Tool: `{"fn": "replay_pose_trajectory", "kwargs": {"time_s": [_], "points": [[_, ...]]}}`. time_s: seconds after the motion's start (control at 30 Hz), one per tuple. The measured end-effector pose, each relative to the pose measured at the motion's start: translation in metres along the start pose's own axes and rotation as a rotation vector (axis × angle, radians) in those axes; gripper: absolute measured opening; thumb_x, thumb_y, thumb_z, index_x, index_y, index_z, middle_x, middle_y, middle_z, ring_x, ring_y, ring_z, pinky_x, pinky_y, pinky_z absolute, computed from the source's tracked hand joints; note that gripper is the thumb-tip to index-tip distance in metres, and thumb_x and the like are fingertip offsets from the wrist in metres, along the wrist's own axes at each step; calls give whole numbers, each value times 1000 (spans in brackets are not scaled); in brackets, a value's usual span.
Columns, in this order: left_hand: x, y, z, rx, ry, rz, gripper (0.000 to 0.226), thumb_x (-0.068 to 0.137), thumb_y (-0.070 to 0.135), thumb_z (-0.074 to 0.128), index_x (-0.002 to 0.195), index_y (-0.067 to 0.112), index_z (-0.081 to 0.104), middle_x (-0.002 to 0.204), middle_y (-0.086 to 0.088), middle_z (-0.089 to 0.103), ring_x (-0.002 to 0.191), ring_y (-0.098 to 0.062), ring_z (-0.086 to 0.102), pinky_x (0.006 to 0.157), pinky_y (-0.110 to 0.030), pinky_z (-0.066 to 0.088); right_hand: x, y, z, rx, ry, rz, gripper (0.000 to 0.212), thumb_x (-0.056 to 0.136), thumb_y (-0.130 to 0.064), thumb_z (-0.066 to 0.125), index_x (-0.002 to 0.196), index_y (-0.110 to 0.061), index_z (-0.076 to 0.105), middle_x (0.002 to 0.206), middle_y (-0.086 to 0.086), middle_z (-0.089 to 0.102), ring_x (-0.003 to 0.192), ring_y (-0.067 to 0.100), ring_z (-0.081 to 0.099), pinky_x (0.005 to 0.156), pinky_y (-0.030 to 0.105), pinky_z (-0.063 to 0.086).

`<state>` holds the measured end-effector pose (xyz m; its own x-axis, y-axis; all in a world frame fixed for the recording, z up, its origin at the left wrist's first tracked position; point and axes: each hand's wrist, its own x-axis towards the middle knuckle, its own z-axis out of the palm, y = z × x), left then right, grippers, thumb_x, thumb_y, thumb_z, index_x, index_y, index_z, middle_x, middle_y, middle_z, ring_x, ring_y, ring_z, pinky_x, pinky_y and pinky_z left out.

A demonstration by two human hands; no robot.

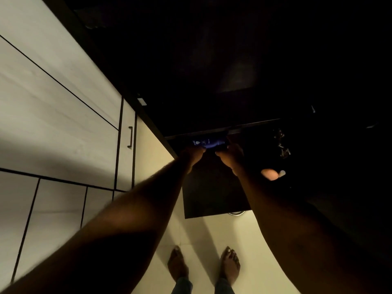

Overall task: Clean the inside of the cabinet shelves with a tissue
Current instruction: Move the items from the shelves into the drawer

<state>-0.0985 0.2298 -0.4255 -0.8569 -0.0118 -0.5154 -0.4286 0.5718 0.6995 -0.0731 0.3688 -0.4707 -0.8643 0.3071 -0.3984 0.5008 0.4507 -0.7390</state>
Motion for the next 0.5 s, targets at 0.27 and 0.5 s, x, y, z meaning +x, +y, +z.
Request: {"fn": "replay_pose_trajectory", "kwargs": {"time_s": [0.27,0.5], "points": [[0,-8,5,-144,1,-55,40,96,20,60,133,9,51,119,-9,59,108,-21,56,94,-32,46,-11,8,9,-15,-14,1,61,92,-18,65,146,-20,38,137,4,51,122,21,53,89,29,49],[-18,4,13,80,125,95,33,100,27,55,130,14,55,117,-5,62,82,-11,59,59,-15,47,-35,15,12,283,102,123,64,86,-13,72,143,-21,44,125,2,65,113,16,63,80,26,54]]}}
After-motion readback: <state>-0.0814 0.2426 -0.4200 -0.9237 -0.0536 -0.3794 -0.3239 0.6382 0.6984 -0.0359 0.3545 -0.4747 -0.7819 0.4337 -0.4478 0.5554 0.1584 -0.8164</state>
